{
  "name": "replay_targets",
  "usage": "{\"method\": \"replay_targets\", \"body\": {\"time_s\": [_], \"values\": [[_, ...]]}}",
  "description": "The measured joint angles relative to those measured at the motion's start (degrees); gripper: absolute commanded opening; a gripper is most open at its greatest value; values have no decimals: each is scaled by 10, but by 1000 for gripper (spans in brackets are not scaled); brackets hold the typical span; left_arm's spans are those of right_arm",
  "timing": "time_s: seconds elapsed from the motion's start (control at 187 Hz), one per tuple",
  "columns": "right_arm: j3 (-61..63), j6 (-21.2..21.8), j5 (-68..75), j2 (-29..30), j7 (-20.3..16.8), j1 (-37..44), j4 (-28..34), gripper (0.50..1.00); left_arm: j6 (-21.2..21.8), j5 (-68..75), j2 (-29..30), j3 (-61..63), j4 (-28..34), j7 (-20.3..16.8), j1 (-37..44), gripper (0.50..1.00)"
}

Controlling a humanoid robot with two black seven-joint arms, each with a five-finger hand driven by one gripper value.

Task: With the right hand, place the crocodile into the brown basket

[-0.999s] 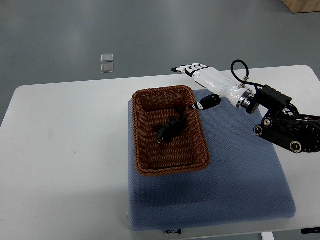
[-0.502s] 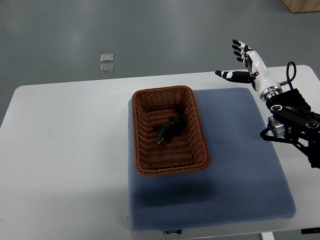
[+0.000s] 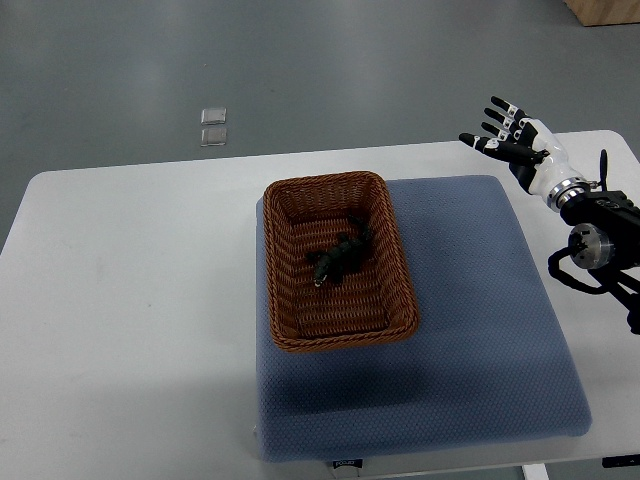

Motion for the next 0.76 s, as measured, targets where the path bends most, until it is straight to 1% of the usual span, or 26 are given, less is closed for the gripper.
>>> {"method": "replay_targets", "body": {"time_s": [0.155, 0.278, 0.476, 0.764], "values": [[56, 9, -9, 9, -18, -25, -1, 928, 0, 0, 0, 0, 0, 0, 0, 1000], [84, 10, -28, 19, -23, -40, -1, 928, 0, 0, 0, 0, 0, 0, 0, 1000], [118, 3, -79, 36, -24, -59, -1, 930, 0, 0, 0, 0, 0, 0, 0, 1000], [120, -9, -83, 29, -18, -62, -1, 930, 0, 0, 0, 0, 0, 0, 0, 1000]]}}
